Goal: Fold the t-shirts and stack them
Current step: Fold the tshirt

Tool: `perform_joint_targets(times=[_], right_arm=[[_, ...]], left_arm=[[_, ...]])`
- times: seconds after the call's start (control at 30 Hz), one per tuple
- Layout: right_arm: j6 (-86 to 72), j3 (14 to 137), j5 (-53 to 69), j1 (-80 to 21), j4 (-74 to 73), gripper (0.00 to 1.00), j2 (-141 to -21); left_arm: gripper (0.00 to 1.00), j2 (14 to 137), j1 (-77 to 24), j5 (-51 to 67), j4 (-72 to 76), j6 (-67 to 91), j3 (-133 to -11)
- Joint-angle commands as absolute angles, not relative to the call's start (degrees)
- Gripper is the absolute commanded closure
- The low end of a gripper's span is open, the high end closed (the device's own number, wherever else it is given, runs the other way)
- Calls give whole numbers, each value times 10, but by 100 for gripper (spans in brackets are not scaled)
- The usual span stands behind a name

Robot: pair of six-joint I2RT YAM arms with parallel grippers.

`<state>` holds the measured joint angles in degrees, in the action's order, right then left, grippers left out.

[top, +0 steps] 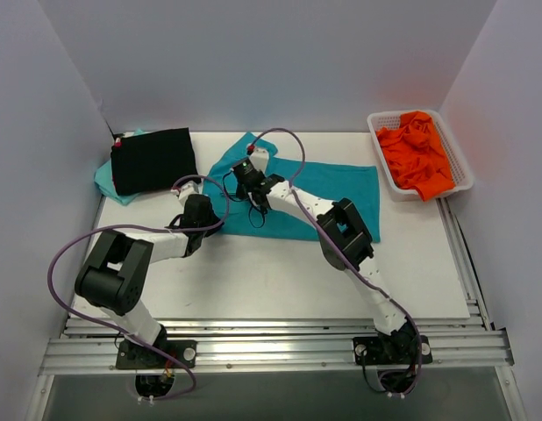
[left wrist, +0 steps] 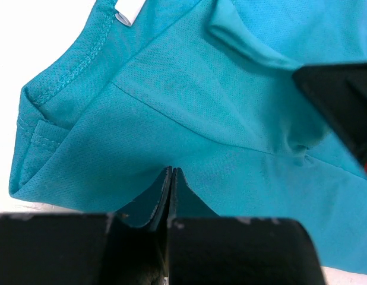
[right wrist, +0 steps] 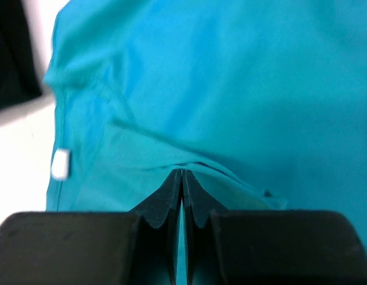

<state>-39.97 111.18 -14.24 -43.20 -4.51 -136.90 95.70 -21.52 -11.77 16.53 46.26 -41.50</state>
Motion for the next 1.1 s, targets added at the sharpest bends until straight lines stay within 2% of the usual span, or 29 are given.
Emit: perform_joint_targets(times=[0.0, 0.3, 0.33, 0.37, 0.4, 0.43, 0.5, 0.67, 0.73, 0.77, 0.8, 0.83, 0.9, 0.93, 1.0, 1.07], right_arm=[[-385, 1151, -134, -394, -55, 100, -1398], [-355, 1172, -93, -336, -7, 100, -1425], [-346, 1168, -84, -336, 12, 97, -1419], [-333, 1160, -72, -337, 54, 88, -1404], [-309, 1141, -67, -337, 77, 52, -1392], [-295, 1132, -62, -338, 97, 33, -1383], [-261, 1127, -85, -341, 126, 0, -1357], [-208, 1109, -158, -343, 119, 0, -1280], [-201, 1069, -220, -346, 124, 0, -1237], [-203, 1010, -241, -350, 136, 0, -1185], [-207, 979, -263, -352, 138, 0, -1157], [-227, 948, -305, -353, 136, 0, -1100], [-247, 843, -332, -356, 135, 0, -1045], [-260, 806, -350, -357, 131, 0, -991], [-321, 706, -368, -357, 115, 0, -943], [-375, 645, -376, -358, 95, 0, -884]], left_arm=[[98, 959, -210, -120, 185, 456, -430], [98, 937, -209, -128, 179, 456, -423], [98, 937, -209, -130, 179, 456, -423], [98, 935, -209, -131, 178, 456, -423], [98, 935, -209, -131, 176, 455, -426], [98, 933, -209, -137, 167, 454, -428], [98, 915, -209, -149, 153, 446, -434], [98, 834, -208, -204, 96, 431, -447], [93, 807, -207, -218, 69, 428, -447], [91, 777, -208, -229, 63, 427, -441], [86, 762, -208, -231, 62, 427, -435], [67, 748, -207, -232, 60, 427, -428], [46, 713, -208, -232, 60, 433, -405], [28, 703, -209, -231, 58, 438, -397], [19, 686, -214, -225, 54, 466, -371], [15, 679, -216, -214, 66, 485, -349]])
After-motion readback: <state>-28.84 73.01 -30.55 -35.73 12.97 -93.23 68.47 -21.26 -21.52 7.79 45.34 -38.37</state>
